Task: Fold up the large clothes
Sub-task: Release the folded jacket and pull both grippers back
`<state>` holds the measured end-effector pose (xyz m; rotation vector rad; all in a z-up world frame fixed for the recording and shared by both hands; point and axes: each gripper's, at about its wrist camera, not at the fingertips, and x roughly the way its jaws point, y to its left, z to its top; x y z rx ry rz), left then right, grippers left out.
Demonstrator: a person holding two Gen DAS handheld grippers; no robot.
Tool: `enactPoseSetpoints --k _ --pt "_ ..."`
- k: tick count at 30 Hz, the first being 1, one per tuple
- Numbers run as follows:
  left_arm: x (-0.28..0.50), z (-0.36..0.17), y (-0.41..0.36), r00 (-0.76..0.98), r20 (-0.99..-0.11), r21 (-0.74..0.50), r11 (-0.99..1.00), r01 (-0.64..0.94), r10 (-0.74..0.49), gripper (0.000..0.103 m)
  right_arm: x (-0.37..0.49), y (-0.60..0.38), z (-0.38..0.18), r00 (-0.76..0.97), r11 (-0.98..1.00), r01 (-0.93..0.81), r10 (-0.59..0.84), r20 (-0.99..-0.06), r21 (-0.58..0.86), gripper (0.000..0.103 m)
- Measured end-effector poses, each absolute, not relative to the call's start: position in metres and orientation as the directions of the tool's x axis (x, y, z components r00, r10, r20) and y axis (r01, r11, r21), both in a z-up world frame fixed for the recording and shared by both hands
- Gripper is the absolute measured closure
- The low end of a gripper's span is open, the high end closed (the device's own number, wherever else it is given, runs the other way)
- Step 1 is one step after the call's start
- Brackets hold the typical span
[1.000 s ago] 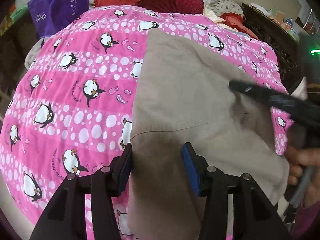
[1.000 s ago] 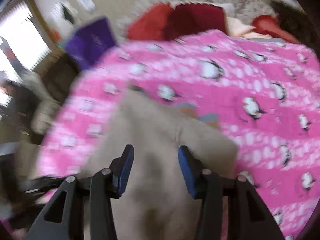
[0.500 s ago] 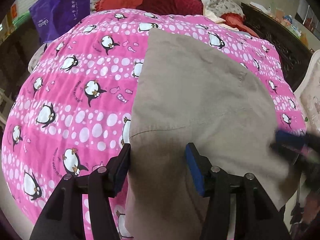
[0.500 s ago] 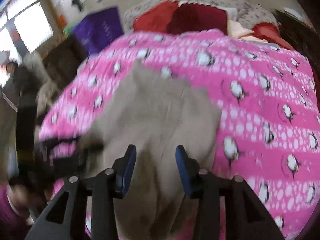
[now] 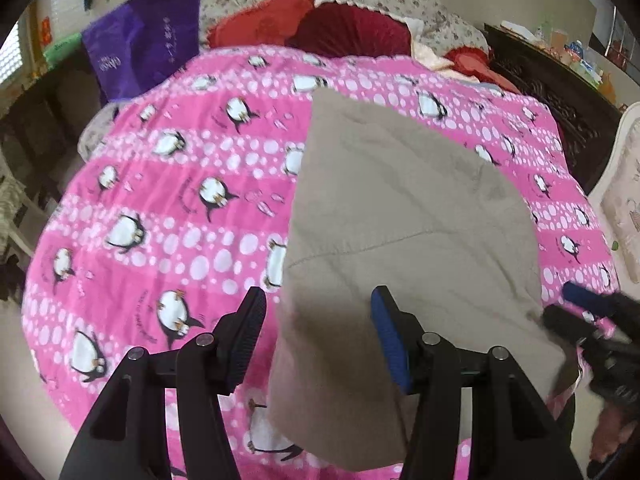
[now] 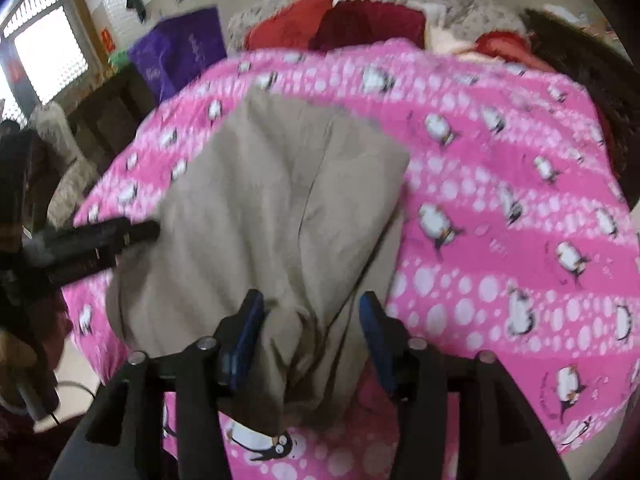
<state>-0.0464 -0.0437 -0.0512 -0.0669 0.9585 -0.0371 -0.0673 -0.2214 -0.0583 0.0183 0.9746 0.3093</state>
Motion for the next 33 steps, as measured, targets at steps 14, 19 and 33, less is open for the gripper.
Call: enactPoseSetpoints --k 14,19,33 --pt "-0.062 -0.025 -0.043 0.649 -0.760 -0.050 0.998 -0.024 -0.023 0.061 -0.069 -0.199 -0.026 0.664 0.983 -0.178 0.155 -0.731 0.047 0.022" --pt "-0.067 -0.020 -0.048 0.668 -0.743 0.000 0.999 -0.038 0.026 0.061 -0.067 -0.204 -0.026 0.670 0.987 -0.142 0.150 -0.727 0.073 0.022" --pt "-0.065 -0.028 -0.054 0.664 -0.747 0.010 1.000 -0.019 0.020 0.061 -0.063 -0.209 -0.034 0.652 0.988 -0.127 0.150 -0.743 0.089 0.021"
